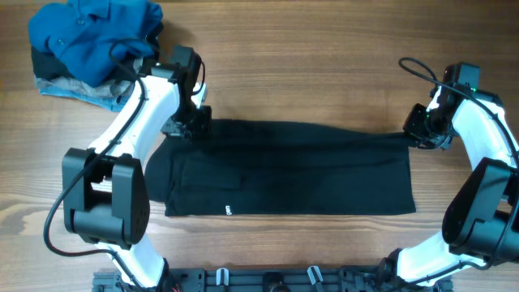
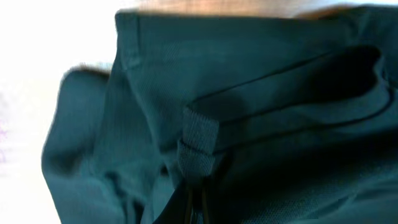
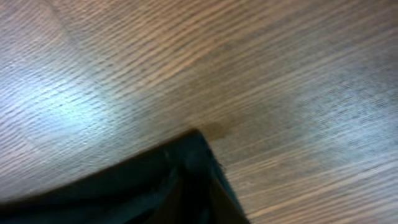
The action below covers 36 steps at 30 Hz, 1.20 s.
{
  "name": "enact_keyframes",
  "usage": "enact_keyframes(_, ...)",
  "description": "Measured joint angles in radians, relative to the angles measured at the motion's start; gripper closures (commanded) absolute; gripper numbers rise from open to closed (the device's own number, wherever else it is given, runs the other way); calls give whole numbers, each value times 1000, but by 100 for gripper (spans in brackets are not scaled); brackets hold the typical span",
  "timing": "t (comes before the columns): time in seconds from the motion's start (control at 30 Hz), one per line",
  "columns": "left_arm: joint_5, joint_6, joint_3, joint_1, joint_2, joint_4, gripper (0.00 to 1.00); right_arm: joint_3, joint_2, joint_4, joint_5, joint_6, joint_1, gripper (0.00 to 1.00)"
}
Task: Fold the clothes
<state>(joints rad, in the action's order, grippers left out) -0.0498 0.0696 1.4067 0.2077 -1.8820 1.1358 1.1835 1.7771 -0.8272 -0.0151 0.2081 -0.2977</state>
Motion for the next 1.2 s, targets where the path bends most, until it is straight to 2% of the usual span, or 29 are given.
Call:
enact_keyframes(0.27, -1, 19, -7, 0, 0, 112, 96, 0, 0, -42, 39, 3, 0, 96)
enact_keyframes(0.7, -11, 40, -95, 0, 0, 163, 96, 0, 0, -158, 87, 3, 0, 94)
enact_keyframes(0.77, -16, 40, -119, 0, 0, 163, 96, 0, 0, -165, 87, 3, 0, 87)
enact_keyframes(0.8, -16, 41, -128, 0, 0, 163, 96, 0, 0, -169, 87, 3, 0, 80)
enact_keyframes(0.87, -19, 45, -143, 0, 0, 162, 96, 0, 0, -177, 88, 6, 0, 79)
enact_keyframes(0.9, -19, 48, -145, 0, 0, 162, 96, 0, 0, -183, 89, 2, 0, 72)
enact_keyframes(0.97, -21, 49, -146, 0, 0, 162, 96, 0, 0, -193, 93, 7, 0, 41)
enact_keyframes(1.1, -22, 49, -146, 0, 0, 158, 96, 0, 0, -193, 102, 23, 0, 26)
enact_keyframes(1.2, -23, 49, -146, 0, 0, 155, 96, 0, 0, -157, 101, 39, 0, 21)
